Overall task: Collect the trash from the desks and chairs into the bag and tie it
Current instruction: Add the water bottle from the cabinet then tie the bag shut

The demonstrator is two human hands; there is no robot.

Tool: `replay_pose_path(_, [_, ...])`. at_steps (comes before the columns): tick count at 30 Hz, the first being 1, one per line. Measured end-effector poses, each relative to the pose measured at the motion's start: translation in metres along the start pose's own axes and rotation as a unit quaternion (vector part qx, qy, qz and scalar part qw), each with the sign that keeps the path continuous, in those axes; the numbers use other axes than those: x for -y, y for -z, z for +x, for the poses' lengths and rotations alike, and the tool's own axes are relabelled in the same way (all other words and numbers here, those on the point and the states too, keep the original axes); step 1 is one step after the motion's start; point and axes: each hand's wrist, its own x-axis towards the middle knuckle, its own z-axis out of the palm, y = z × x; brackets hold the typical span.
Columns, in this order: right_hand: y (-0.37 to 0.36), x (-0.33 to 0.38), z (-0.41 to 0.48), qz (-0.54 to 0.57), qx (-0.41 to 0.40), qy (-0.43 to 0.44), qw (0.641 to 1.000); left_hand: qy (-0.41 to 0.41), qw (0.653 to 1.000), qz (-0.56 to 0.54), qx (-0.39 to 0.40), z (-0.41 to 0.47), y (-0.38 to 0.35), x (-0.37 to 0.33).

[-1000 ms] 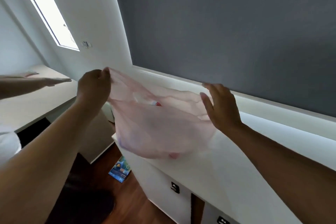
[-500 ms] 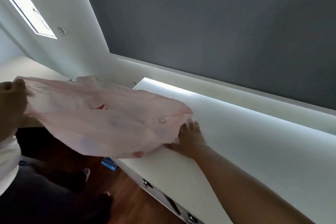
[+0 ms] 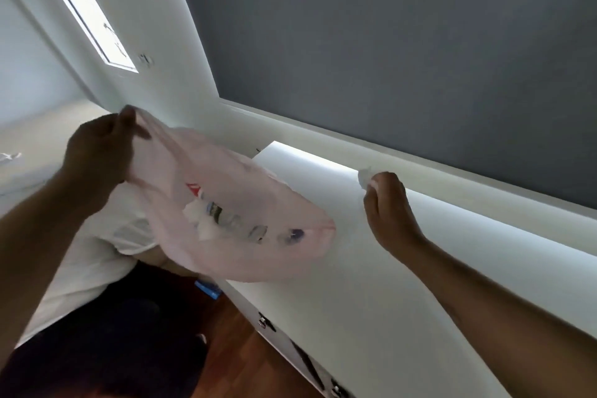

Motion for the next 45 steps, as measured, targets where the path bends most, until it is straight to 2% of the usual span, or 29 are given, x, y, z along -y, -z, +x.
replay_pose_path(2, [0.003,0.055,0.014,0.063,-0.02,0.079,0.995,-0.033,0.999,-0.008,-0.002,-0.031,-0.011,-0.044])
replay_pose_path(5, [-0.011,0.134,0.012,0.099,0.011,0.187,0.977,-0.063,0.997,0.041,-0.013,-0.041,-0.011,-0.056])
replay_pose_path(8, [-0.047,0.185,0.004,0.049,0.061,0.265,0.961,-0.037,0.999,0.035,-0.016,-0.035,-0.003,-0.047])
replay_pose_path(10, [-0.074,0.204,0.004,-0.005,0.086,0.304,0.949,-0.05,0.998,0.029,-0.016,-0.04,0.004,-0.045])
replay_pose_path(13, [-0.108,0.22,0.01,-0.052,0.137,0.316,0.937,-0.053,0.999,0.008,0.004,-0.033,0.012,-0.035])
replay_pose_path(16, [-0.135,0.23,0.015,-0.1,0.199,0.279,0.934,-0.061,0.998,-0.005,0.013,-0.024,0.02,-0.029])
replay_pose_path(19, [-0.142,0.229,0.019,-0.264,0.272,0.217,0.9,-0.11,0.993,0.032,0.037,-0.011,0.033,-0.019])
replay_pose_path(21, [-0.133,0.225,0.018,-0.282,0.222,0.218,0.907,-0.151,0.985,0.063,0.047,0.001,0.041,-0.011])
replay_pose_path(23, [-0.12,0.217,0.015,-0.305,0.075,0.238,0.919,-0.183,0.979,0.069,0.057,0.014,0.046,-0.003])
replay_pose_path(24, [-0.113,0.21,0.014,-0.326,0.022,0.212,0.921,-0.195,0.977,0.066,0.063,0.018,0.046,-0.001])
replay_pose_path(25, [-0.105,0.201,0.013,-0.351,-0.001,0.15,0.924,-0.208,0.974,0.06,0.067,0.023,0.045,-0.001])
replay_pose_path(26, [-0.095,0.189,0.013,-0.384,0.003,0.071,0.921,-0.216,0.973,0.052,0.07,0.028,0.043,-0.001])
replay_pose_path(28, [-0.074,0.167,0.011,-0.432,0.069,-0.081,0.895,-0.219,0.972,0.04,0.072,0.036,0.037,-0.004])
replay_pose_path(29, [-0.063,0.153,0.013,-0.434,0.086,-0.142,0.885,-0.228,0.97,0.042,0.071,0.041,0.033,-0.006])
replay_pose_path(31, [-0.03,0.136,0.021,-0.375,0.071,-0.211,0.9,-0.262,0.96,0.065,0.072,0.051,0.026,-0.015])
replay_pose_path(33, [0.011,0.129,0.031,-0.341,0.041,-0.24,0.908,-0.297,0.949,0.068,0.073,0.06,0.02,-0.031])
replay_pose_path(38, [0.121,0.141,0.043,-0.305,-0.117,-0.208,0.922,-0.368,0.925,0.056,0.074,0.07,-0.006,-0.098])
replay_pose_path(41, [0.178,0.155,0.034,-0.334,-0.197,-0.2,0.9,-0.38,0.921,0.014,0.089,0.055,-0.032,-0.146])
replay_pose_path(43, [0.211,0.156,0.02,-0.373,-0.16,-0.212,0.889,-0.379,0.921,-0.002,0.095,0.034,-0.052,-0.171])
replay_pose_path(45, [0.244,0.149,0.006,-0.325,-0.111,-0.286,0.895,-0.378,0.915,-0.013,0.141,0.007,-0.071,-0.187])
